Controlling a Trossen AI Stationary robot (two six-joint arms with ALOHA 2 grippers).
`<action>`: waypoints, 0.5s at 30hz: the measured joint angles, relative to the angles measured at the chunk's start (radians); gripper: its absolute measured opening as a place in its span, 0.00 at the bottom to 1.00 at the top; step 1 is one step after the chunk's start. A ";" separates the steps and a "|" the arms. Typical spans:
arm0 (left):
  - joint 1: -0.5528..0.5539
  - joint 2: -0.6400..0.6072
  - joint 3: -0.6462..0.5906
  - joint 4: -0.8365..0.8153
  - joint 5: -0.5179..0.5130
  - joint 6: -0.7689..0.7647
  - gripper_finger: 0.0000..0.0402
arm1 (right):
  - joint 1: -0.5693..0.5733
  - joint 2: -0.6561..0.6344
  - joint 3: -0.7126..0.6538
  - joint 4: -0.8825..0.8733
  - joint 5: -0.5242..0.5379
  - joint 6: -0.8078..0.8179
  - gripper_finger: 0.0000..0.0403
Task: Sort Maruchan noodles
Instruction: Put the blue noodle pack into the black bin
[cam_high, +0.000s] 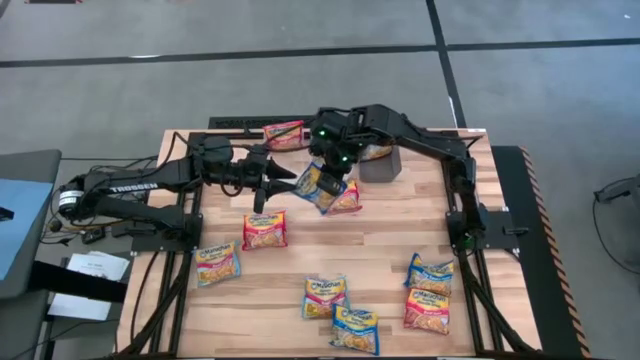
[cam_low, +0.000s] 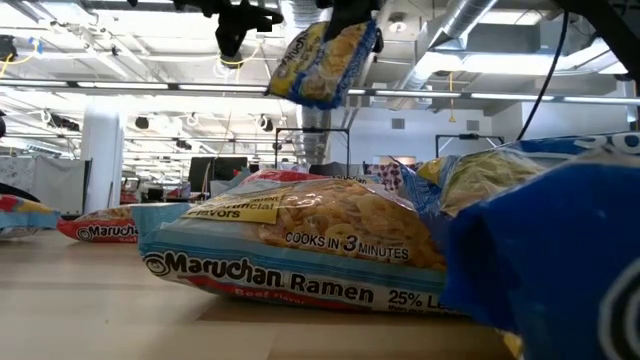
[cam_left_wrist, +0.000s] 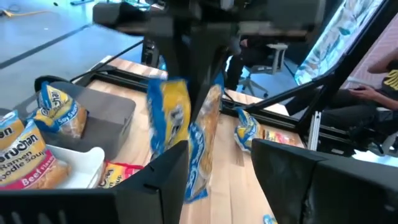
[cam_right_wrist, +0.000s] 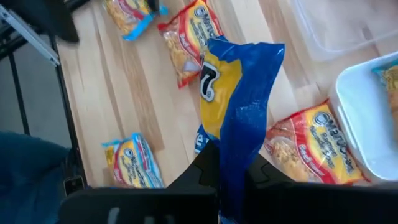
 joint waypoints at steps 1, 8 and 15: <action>0.004 0.000 0.000 0.000 0.000 0.000 0.41 | -0.002 -0.005 0.001 0.002 0.000 -0.011 0.06; 0.049 -0.004 0.000 0.058 -0.001 -0.001 0.41 | -0.037 -0.040 0.000 -0.042 0.050 -0.088 0.06; 0.104 -0.011 0.000 0.109 -0.001 -0.001 0.41 | -0.089 -0.076 0.001 -0.094 0.145 -0.159 0.06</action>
